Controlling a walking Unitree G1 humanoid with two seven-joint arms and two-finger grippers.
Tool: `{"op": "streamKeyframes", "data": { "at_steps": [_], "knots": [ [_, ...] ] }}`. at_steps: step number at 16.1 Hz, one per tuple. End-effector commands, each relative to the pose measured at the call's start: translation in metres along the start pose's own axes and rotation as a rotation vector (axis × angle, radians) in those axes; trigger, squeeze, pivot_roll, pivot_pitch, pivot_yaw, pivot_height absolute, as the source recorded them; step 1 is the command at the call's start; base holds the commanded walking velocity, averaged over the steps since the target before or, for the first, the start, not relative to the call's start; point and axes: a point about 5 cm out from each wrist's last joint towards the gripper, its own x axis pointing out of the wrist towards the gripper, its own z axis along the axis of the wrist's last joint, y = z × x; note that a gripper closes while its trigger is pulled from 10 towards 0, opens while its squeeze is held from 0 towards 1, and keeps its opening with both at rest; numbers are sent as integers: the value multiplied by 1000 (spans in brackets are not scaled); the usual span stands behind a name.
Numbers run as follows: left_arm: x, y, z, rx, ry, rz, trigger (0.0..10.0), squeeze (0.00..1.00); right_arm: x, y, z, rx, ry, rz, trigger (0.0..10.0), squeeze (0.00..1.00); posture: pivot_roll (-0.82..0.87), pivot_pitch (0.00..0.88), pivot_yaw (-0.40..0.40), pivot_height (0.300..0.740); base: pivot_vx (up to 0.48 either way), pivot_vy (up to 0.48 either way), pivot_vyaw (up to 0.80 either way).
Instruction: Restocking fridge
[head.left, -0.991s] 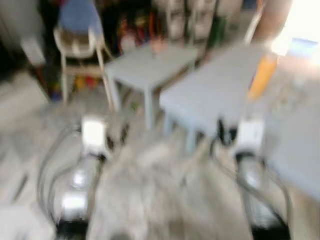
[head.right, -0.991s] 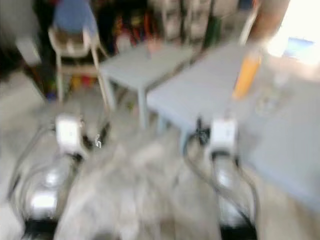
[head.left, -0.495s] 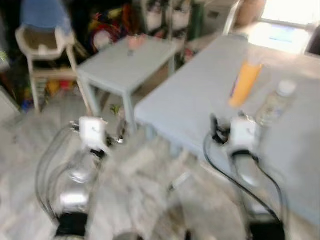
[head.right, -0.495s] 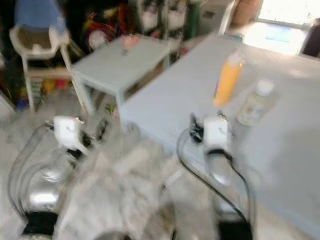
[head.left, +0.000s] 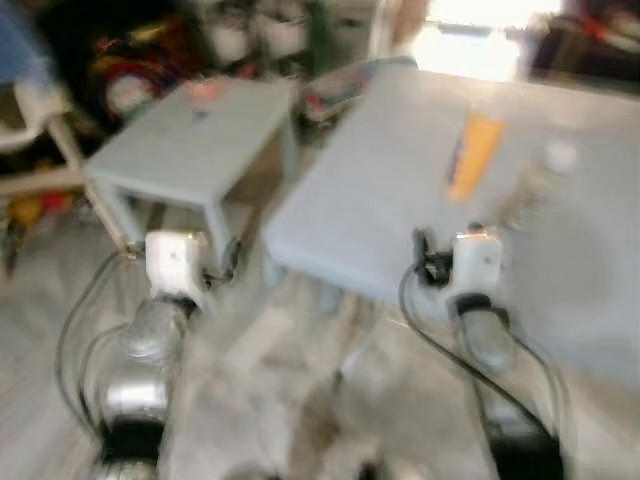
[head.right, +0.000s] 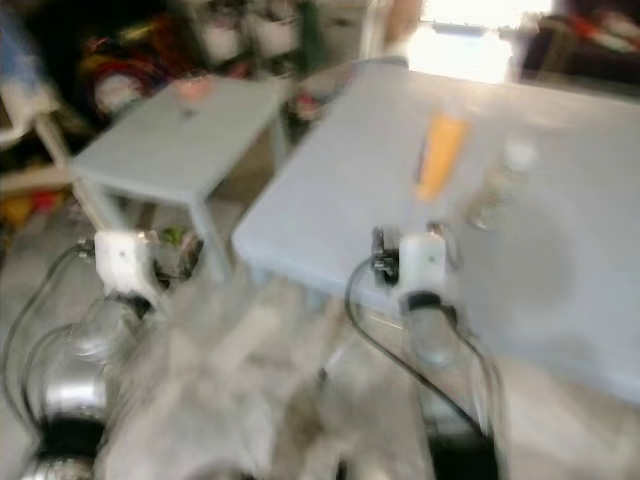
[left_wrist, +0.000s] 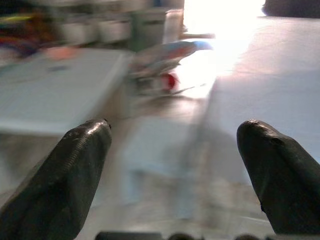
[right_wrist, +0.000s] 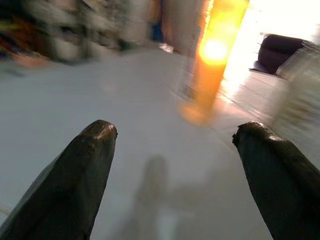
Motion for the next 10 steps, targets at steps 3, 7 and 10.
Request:
{"op": "streamKeyframes", "data": {
  "at_steps": [3, 7, 10],
  "knots": [
    [-1, 8, 7, 48, -5, -30, 10000, 0, 3, 3, 7, 14, -35, -8, 10000, 0, -21, 0, 29, 740, 0, 437, -800],
    [-5, 7, 13, 32, -34, -25, 10000, 0, 7, 2, 15, 16, -67, -24, 10000, 0, -30, 0, 48, 740, 0, 323, -555],
    [-8, -3, 10, -17, -50, -47, 10000, 0, 3, -1, 13, -2, -67, -38, 10000, 0, -40, 0, 56, 740, 0, 0, 0]
  ]
}}
